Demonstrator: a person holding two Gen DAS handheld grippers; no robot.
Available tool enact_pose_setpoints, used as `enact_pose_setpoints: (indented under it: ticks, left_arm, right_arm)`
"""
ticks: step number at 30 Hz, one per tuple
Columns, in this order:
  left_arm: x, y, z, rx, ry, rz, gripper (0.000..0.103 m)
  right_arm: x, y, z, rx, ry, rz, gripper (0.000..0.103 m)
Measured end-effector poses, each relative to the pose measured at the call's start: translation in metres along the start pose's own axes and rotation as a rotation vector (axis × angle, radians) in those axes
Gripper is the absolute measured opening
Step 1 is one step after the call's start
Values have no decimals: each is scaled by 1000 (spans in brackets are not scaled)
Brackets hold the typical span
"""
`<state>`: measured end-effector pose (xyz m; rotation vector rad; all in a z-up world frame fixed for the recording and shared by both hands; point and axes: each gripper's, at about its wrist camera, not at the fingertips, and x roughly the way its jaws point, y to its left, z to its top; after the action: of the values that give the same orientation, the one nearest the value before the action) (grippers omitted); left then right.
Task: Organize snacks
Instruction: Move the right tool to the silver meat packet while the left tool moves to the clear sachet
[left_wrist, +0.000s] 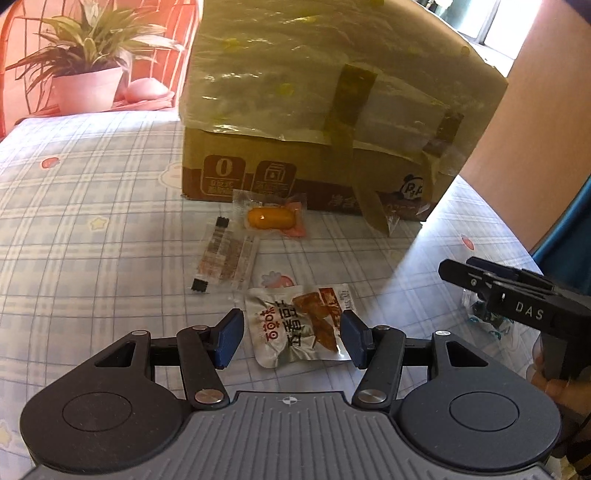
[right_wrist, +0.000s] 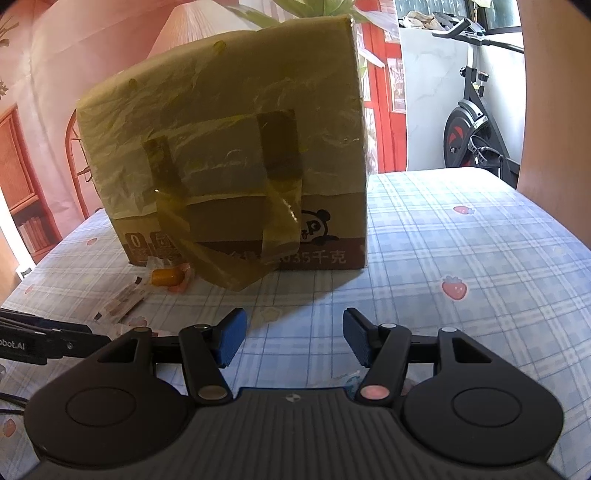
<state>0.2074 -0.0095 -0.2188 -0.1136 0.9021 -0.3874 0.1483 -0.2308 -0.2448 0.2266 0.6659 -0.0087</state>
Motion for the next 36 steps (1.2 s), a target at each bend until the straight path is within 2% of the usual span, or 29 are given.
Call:
enact_pose_setpoints:
  ticks: [6, 12, 15, 19, 25, 33, 36]
  left_arm:
    - [-10, 19, 7, -76, -40, 47, 60]
    - [-35, 51, 12, -151, -94, 110, 60]
    - [-45, 65, 9, -193, -110, 131, 60]
    - [-51, 78, 4, -225, -115, 139, 60]
    - [-50, 83, -2, -250, -119, 119, 60]
    - [-49, 84, -7, -257, -121, 106, 60]
    - [-49, 85, -7, -264, -121, 108, 60]
  right_arm:
    - [6, 12, 0, -33, 32, 52, 61]
    - [22, 49, -2, -182, 101, 176, 61]
    - [28, 68, -4, -260, 122, 221, 67]
    - [35, 92, -8, -388, 141, 264, 75]
    - [50, 113, -12, -524, 192, 293, 77]
    - [67, 124, -2, -584, 195, 302, 84]
    - [74, 127, 2, -599, 213, 330, 85]
